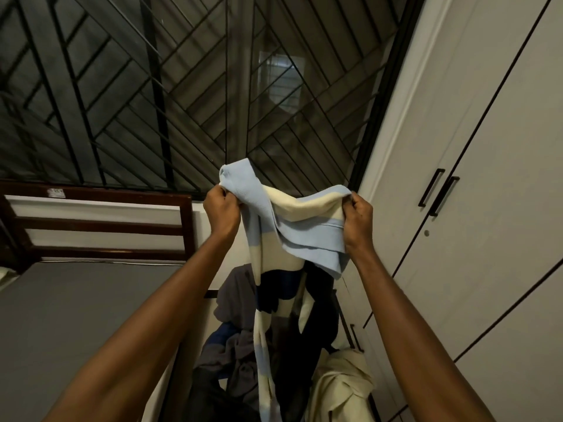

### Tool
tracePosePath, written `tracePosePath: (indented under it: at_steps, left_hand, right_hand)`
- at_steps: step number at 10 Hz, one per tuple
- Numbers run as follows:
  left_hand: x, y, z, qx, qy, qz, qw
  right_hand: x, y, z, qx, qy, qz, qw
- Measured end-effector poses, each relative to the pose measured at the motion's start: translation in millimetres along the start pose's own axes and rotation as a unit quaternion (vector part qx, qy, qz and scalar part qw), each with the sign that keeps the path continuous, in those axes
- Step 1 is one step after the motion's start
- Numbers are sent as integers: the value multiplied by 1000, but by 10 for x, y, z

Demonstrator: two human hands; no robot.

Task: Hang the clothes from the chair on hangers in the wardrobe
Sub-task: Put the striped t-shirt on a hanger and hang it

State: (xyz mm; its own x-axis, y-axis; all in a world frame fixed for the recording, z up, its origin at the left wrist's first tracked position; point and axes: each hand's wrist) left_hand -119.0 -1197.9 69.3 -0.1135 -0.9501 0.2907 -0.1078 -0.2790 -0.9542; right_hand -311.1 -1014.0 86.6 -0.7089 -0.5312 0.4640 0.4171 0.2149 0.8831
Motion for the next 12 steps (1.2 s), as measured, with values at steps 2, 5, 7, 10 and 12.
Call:
tracePosePath:
  at_steps: [2,5,7,10,12]
  left_hand:
    - [31,-241,227,-44,45,-51,997]
    - [-72,-230,464,-14,225,-86,970]
    - [-875,563,805,279,233,101,926]
    - [-2293,2013,1466,53,288,483,825]
    - [-2443,1091,1636,-149,254,543,787]
  right_hand:
    - [-98,533,-233,28,35,28,999]
    - [-298,1175,-336,107,-126,-108,980]
    - [-692,1221,-640,305,-182,-214,910]
    - [-1268,1213,-640,399,-192,-197,875]
    - [-1667,1100,-170,430,-195,-183,862]
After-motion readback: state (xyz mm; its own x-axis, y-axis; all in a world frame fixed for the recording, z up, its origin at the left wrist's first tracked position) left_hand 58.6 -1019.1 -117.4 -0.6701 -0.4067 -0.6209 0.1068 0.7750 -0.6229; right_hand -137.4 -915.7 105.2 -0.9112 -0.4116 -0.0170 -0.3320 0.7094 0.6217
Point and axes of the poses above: each hand's wrist, its own x-axis towards the middle knuckle, its own z-axis out of the back of the hand, y = z × x, and after that the axes turned 1 degree about y, right-handed
